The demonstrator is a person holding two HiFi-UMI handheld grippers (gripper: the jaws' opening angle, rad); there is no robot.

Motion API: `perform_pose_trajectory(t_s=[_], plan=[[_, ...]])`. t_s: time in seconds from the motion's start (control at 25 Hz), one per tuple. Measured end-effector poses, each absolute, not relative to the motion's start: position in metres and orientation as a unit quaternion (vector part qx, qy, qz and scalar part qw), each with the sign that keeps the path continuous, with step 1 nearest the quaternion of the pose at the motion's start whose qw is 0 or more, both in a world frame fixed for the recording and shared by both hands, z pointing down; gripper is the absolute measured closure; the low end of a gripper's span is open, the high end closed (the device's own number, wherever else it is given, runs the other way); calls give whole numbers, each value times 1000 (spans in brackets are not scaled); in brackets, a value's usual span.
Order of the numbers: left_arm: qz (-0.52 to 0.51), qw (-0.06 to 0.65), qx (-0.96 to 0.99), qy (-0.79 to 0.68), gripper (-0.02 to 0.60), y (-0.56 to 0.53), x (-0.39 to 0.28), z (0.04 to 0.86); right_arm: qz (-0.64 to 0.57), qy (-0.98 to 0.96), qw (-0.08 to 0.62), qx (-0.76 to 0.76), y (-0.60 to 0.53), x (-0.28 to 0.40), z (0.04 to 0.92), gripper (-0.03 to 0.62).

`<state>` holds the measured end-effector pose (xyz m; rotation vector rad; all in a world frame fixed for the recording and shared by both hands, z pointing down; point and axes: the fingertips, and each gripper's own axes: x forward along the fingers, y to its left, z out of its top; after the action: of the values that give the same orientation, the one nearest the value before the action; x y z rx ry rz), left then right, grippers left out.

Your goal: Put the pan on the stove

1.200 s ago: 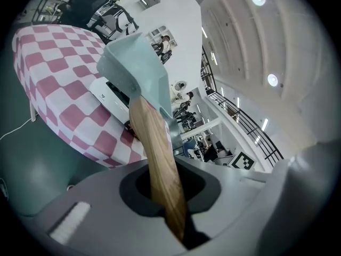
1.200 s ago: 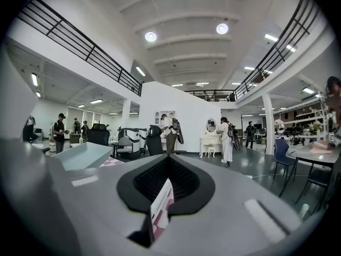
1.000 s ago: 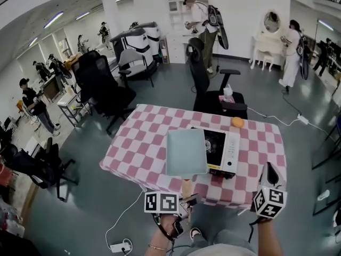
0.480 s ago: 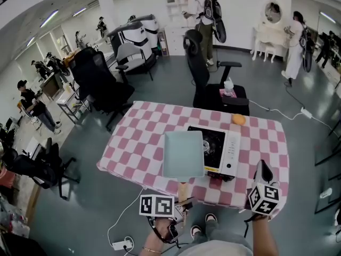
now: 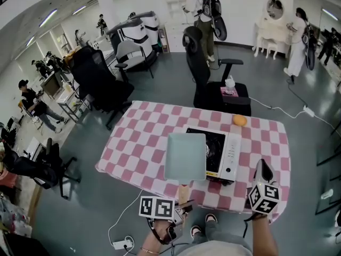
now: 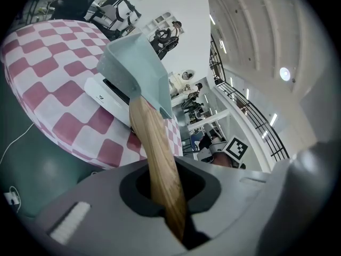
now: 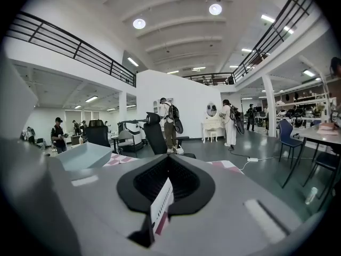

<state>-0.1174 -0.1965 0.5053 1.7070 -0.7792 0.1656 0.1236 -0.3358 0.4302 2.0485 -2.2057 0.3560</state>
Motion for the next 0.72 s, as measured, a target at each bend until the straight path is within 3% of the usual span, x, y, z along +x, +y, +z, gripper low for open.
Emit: perform_pose_trajectory(t_s=[0.72], plan=[[106, 571, 754, -307, 558, -235, -100, 521, 141, -718, 82, 676, -369, 135, 468, 585]])
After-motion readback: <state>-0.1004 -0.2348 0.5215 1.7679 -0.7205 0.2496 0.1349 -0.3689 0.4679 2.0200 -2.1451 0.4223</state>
